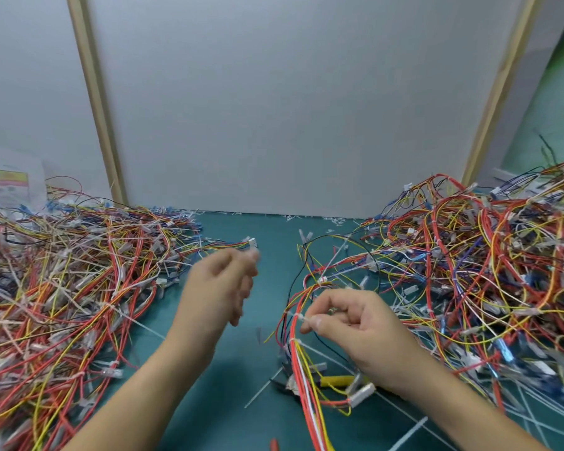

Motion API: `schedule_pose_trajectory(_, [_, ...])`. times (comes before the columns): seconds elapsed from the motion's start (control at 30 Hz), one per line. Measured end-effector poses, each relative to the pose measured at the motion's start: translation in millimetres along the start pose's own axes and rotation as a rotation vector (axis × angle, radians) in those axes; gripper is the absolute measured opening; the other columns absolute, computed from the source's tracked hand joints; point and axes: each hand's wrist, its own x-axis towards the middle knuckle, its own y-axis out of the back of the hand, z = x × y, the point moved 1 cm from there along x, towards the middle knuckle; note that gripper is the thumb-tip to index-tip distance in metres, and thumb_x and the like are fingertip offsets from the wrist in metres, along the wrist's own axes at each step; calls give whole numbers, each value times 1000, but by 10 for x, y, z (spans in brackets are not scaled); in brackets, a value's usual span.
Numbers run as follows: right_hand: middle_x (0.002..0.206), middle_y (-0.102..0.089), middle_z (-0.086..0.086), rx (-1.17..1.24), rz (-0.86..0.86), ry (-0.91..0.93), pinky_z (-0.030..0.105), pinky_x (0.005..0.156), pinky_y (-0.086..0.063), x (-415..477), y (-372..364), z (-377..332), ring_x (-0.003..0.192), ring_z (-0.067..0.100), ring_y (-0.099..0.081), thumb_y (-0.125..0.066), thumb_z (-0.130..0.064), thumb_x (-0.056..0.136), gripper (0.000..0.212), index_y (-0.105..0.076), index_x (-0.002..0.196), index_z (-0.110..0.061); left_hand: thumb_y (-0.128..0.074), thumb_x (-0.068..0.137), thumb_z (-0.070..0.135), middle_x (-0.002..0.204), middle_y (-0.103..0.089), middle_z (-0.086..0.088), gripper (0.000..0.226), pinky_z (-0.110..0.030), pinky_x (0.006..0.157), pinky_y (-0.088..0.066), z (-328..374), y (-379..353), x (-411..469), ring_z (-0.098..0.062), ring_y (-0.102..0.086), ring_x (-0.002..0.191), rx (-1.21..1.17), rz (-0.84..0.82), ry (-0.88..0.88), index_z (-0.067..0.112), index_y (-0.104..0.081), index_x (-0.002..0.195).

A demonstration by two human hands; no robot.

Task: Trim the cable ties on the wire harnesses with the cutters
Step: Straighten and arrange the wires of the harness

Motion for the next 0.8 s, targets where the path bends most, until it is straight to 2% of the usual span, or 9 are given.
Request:
schedule_pose_trajectory(0.1, [69, -68, 20, 42, -104, 20, 18, 49, -30, -29, -73, 9, 50, 10, -43, -62, -19, 83, 11, -72, 79, -19, -60, 86, 58, 60, -53, 3, 47, -22, 45, -37, -112, -112, -64, -14, -46, 51, 380, -168, 159, 15, -64, 69])
schedule_pose_trajectory(0.2, [69, -73, -5, 97, -255, -12, 10, 60, -42, -62, -141, 6, 61, -2, -58, -59, -7, 87, 15, -71, 81, -16, -59, 79, 71, 58, -56, 3, 57, -25, 57, -41, -178, -162, -89, -13, -51, 53, 426, -291, 296, 16, -65, 66])
schedule_pose_trajectory(0.3, [70, -71, -8, 99, -316, -50, 9, 60, -41, -79, -172, 3, 60, -3, -56, -58, -4, 89, 14, -71, 86, -8, -63, 89, 44, 69, -69, -7, 41, -26, 63, -46, -178, -195, -94, -19, -60, 64, 147, -392, 368, 6, -76, 78])
schedule_pose_trajectory(0.37, [61, -62, -3, -27, -264, -23, 17, 57, -37, -76, -153, 5, 57, 4, -48, -62, -16, 85, 11, -72, 80, -14, -59, 93, 28, 69, -69, -4, 30, -21, 54, -44, -154, -209, -109, -17, -58, 60, 41, -375, 351, 8, -78, 80])
schedule_pose_trajectory(0.47, [62, -56, 8, -268, -38, 69, 34, 57, -39, -48, -100, 15, 57, 8, -45, -61, -44, 78, 25, -68, 76, -20, -65, 86, 25, 64, -63, 2, 21, -14, 49, -40, -117, -209, -108, -4, -52, 53, 21, -261, 182, 13, -78, 75])
schedule_pose_trajectory(0.53, [65, -58, 2, -263, 147, 133, 31, 57, -42, -39, -59, -14, 57, 6, -48, -61, -54, 78, 32, -65, 75, -23, -67, 80, 31, 62, -62, 0, 20, -15, 58, -41, -104, -208, -124, -5, -54, 60, 111, -198, 20, 15, -77, 75])
schedule_pose_trajectory(0.67, [63, -58, -2, -255, 256, 177, 25, 51, -40, -23, -57, -30, 54, 11, -49, -63, -61, 80, 39, -65, 78, -22, -62, 85, 39, 60, -57, 4, 29, -30, 62, -41, -126, -245, -187, -12, -50, 62, 555, -55, -371, 14, -68, 72])
schedule_pose_trajectory(0.73, [56, -52, -8, -261, 277, 191, 21, 48, -33, -16, -74, -42, 50, 4, -43, -60, -59, 85, 39, -65, 77, -21, -50, 83, 46, 64, -55, 3, 37, -39, 69, -40, -126, -255, -202, -18, -48, 69, 774, -61, -493, 14, -63, 71])
schedule_pose_trajectory(0.8, [54, -51, -8, -218, 299, 178, 24, 48, -33, 3, -71, -38, 49, 3, -42, -56, -49, 92, 30, -65, 75, -26, -41, 82, 51, 66, -54, 4, 43, -39, 74, -38, -126, -272, -208, -18, -47, 72, 891, -66, -536, 16, -63, 71])
